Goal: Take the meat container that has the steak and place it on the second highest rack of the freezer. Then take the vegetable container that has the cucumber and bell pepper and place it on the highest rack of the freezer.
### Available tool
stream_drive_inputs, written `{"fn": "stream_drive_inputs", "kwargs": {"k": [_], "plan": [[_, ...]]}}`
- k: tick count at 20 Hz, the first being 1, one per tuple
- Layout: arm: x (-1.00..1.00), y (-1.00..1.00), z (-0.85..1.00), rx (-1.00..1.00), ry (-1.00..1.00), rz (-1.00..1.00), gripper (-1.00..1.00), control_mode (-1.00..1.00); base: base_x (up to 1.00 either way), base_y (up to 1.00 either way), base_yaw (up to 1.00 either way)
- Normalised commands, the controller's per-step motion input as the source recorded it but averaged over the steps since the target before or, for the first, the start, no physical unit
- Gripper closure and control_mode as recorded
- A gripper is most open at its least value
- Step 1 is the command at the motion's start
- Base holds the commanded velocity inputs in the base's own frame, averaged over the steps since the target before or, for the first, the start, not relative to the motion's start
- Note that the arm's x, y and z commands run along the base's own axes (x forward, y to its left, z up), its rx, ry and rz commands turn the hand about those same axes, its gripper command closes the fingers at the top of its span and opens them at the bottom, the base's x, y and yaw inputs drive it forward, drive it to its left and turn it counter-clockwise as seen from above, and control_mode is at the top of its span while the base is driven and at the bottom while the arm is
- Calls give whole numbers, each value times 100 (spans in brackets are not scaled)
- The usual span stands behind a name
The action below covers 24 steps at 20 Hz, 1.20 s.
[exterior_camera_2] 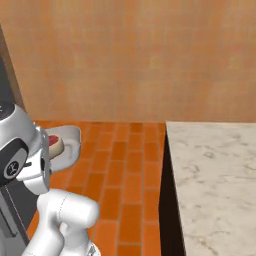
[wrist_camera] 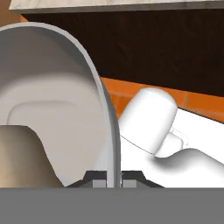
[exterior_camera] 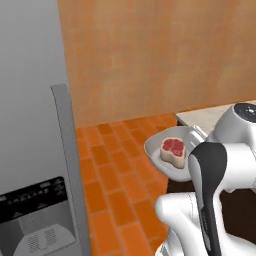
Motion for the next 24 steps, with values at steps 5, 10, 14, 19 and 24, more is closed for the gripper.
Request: {"fn": "stream_drive_inputs", "kwargs": {"k": [5, 10, 14, 19, 24], "plan": [[0, 0, 0, 0, 0, 0, 100, 100, 94, -30, 6], [0, 0, 0, 0, 0, 0, 100, 100, 100, -32, 7], [0, 0, 0, 0, 0, 0, 100, 100, 90, -26, 12], [0, 0, 0, 0, 0, 0, 100, 100, 22, 0, 43], [0, 0, 0, 0, 0, 0, 100, 100, 5, 0, 58]]}}
